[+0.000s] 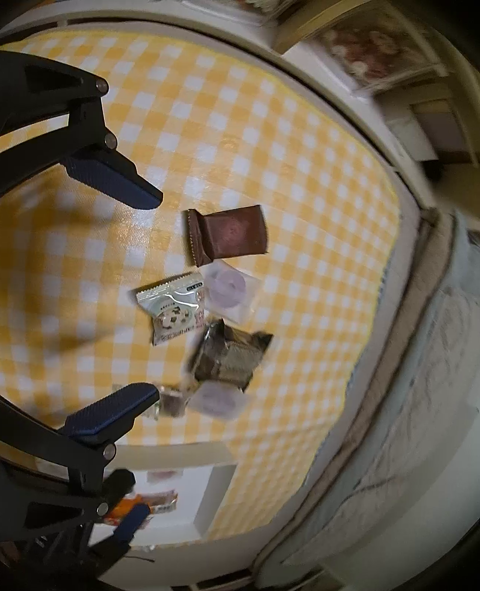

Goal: Organize snacks
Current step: 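Move both tools back over the remaining snacks, then grasp the small green-print packet with the right tool while the left grasps the white cookie packet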

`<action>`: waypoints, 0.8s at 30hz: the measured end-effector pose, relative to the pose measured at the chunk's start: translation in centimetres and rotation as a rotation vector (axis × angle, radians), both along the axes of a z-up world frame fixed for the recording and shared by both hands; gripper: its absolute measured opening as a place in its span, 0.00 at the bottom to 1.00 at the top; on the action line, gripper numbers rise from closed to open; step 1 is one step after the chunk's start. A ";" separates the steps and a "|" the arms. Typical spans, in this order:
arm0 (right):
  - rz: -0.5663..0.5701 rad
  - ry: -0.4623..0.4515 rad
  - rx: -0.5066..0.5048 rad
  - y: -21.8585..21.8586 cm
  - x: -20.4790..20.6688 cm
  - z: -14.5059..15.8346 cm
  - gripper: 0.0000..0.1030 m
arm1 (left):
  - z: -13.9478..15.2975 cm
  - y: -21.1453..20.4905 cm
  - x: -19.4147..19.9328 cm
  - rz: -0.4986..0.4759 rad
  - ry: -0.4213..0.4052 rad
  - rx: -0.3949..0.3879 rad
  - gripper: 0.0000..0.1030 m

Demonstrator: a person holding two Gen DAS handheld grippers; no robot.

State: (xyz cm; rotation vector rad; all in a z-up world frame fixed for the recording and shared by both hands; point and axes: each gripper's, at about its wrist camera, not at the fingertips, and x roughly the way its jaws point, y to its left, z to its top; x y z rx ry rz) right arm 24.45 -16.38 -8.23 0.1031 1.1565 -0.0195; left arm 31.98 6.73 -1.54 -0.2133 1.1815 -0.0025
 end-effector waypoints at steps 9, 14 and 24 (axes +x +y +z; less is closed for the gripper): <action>0.087 0.124 0.035 2.3 2.6 -4.7 0.47 | -5.2 -1.7 4.4 0.022 0.106 -0.017 0.84; 0.095 0.180 0.009 2.8 3.3 -6.9 0.38 | -7.7 -2.4 5.6 0.038 0.139 -0.011 0.83; 0.147 0.224 -0.067 3.9 3.1 -9.5 0.27 | -10.0 -3.0 6.4 0.080 0.155 -0.013 0.49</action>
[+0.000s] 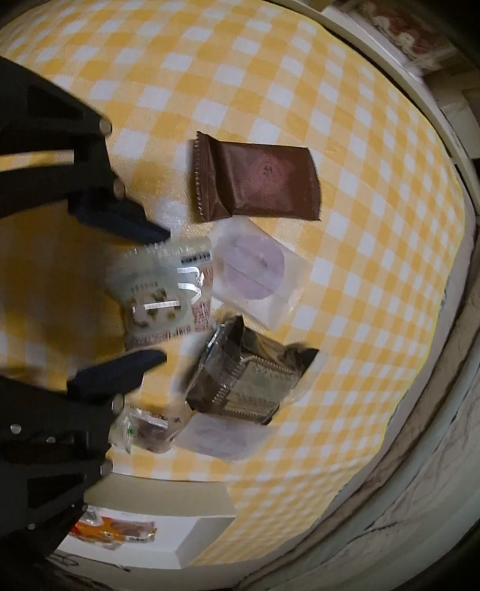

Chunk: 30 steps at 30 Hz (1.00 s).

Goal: Organize snacks
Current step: 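Grasp the small green-print packet with the right tool while the left grasps the white cookie packet, then carry both packets over the white tray and release them inside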

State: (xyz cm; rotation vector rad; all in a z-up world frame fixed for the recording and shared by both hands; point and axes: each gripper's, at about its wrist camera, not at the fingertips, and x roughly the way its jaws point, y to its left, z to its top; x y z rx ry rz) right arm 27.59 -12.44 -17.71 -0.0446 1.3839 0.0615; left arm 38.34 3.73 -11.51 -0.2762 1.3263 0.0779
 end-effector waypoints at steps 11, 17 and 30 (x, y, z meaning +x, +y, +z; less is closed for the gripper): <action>0.013 -0.083 -0.005 -0.6 -1.2 3.6 0.25 | 3.9 0.1 -1.5 -0.037 -0.089 -0.039 0.21; -0.022 -0.177 0.013 -1.5 -2.1 7.7 0.25 | 8.4 0.1 -4.3 -0.062 -0.200 -0.072 0.20; -0.097 -0.379 0.044 -3.5 -5.6 17.1 0.25 | 17.8 -0.5 -12.9 -0.160 -0.385 -0.112 0.20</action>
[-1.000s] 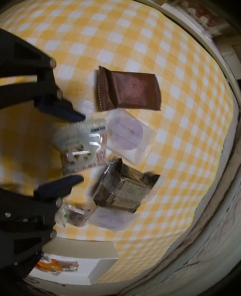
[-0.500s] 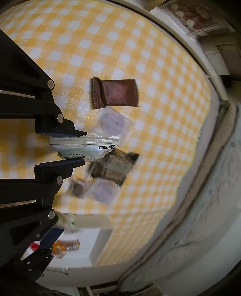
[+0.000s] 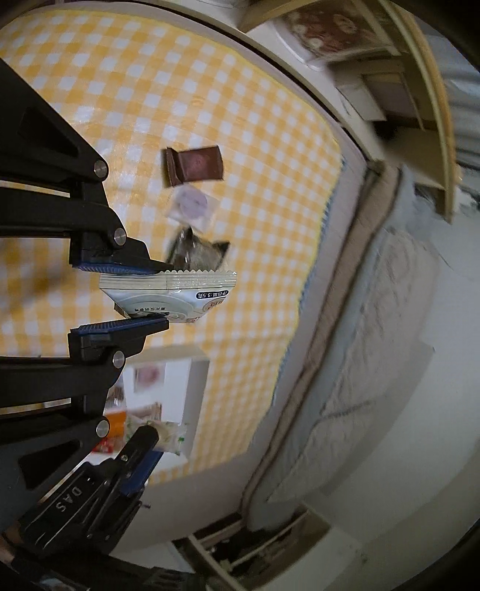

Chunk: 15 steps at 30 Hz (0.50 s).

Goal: Organize snacks
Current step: 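Carry both packets over the white tray and release them inside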

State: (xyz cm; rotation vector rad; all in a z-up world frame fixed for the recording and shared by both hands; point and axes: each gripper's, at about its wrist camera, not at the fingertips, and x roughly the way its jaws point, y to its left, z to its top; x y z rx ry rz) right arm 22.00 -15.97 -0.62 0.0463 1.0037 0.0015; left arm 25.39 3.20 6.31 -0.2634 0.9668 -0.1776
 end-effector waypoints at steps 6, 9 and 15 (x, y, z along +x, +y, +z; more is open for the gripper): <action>-0.022 -0.049 -0.083 -0.8 -2.7 4.0 0.25 | 3.2 -2.4 -3.6 -0.093 -0.082 -0.012 0.20; -0.026 -0.053 -0.129 -1.4 -3.9 5.6 0.25 | 3.5 -4.0 -4.7 -0.151 -0.079 -0.028 0.20; -0.082 -0.062 -0.172 -4.6 -6.6 8.0 0.25 | 3.5 -7.6 -5.7 -0.236 -0.066 -0.034 0.20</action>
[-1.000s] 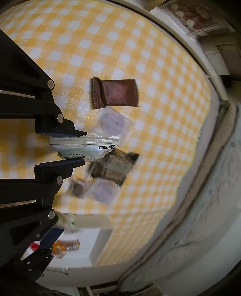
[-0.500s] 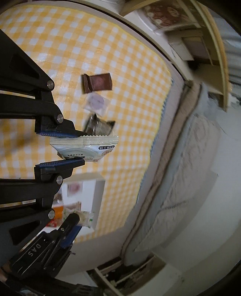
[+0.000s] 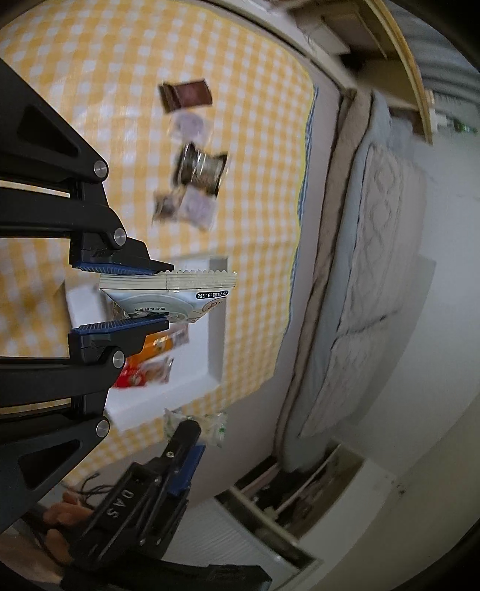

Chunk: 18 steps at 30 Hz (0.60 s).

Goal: Organize snacks
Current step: 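Carry both packets over the white tray and release them inside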

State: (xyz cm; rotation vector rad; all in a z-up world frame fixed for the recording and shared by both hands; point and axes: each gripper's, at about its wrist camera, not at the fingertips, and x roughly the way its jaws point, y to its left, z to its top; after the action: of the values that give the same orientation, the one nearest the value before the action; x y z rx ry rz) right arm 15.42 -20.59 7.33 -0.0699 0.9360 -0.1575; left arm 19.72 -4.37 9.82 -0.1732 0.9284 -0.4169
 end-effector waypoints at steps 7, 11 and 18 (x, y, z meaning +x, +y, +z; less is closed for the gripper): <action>-0.125 0.006 0.012 -6.8 -2.0 -0.5 0.25 | -1.3 -4.8 1.4 -0.065 0.072 -0.043 0.20; -0.174 0.022 0.022 -10.4 -2.7 -1.4 0.25 | -3.0 -7.8 2.6 -0.108 0.125 -0.020 0.20; -0.211 0.075 0.044 -14.7 -3.1 -4.1 0.25 | -6.8 -14.0 4.3 -0.222 0.204 0.071 0.20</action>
State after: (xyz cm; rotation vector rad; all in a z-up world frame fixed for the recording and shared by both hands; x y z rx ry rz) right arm 12.36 -35.29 3.21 0.0647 1.0204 -0.3310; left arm 24.05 -18.34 2.99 -0.0480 1.1669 -0.5784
